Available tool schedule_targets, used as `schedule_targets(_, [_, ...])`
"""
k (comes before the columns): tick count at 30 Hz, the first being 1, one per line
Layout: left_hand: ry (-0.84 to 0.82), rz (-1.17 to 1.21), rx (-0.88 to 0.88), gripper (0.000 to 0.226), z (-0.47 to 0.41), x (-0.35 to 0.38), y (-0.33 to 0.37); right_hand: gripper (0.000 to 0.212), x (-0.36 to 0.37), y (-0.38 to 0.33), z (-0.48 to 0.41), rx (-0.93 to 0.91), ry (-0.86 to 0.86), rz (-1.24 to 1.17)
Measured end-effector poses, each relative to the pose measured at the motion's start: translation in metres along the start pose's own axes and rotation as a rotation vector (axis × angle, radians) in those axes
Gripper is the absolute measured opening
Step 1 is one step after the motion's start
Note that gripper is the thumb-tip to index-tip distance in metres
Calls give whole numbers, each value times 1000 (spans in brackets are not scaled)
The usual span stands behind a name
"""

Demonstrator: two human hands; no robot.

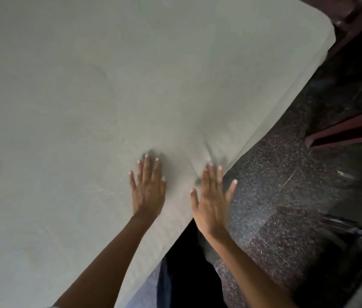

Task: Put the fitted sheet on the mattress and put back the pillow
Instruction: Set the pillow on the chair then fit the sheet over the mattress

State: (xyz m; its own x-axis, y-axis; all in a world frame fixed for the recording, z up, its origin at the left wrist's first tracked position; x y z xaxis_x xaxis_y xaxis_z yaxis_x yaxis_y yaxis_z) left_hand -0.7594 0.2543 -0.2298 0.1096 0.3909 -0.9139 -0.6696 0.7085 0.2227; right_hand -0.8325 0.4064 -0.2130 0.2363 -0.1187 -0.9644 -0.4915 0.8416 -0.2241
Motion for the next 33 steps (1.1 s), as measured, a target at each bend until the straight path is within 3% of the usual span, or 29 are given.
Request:
schedule_targets(3, [47, 0, 12, 54, -30, 1, 25, 51, -7, -44, -61, -175, 11, -20])
schedule_targets(6, [91, 8, -22, 51, -61, 1, 33, 51, 17, -67, -125, -419, -210, 83])
schedule_targets(8, [98, -3, -11, 53, -84, -3, 41, 53, 19, -47, -153, -510, -215, 172])
schedule_targets(14, [74, -41, 42, 57, -137, -14, 89, 64, -21, 97, -187, -190, -117, 157])
schedule_targets(17, [51, -44, 65, 60, -159, -14, 116, 59, -50, 128, -175, -89, -36, 106])
schedule_targets(21, [35, -34, 61, 63, -165, -5, 144, 49, -74, 88, -227, -125, 56, 76])
schedule_targets(25, [49, -71, 127, 66, -162, -2, 160, 57, -41, 48, -301, -327, -226, 143])
schedule_targets(27, [59, -112, 238, 65, -166, -4, 178, 59, -37, 67, -318, -362, -265, 208])
schedule_targets(33, [42, -135, 386, 74, -182, 1, 240, 70, -74, 201, -343, -165, -140, 173])
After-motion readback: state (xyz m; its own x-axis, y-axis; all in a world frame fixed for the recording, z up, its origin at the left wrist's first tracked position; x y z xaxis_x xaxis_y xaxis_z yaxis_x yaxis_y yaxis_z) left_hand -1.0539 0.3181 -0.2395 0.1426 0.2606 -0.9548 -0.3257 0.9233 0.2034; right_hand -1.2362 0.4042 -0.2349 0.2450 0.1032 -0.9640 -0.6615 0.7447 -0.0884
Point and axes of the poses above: each hand's wrist, its own z-axis away from the middle knuckle, its own x-axis out of the palm, y = z × x, the point moved 8 cm from there along -z, towards the middle knuckle, and after that the axes turned 2 degrees about -x, right-handed, at the moved point
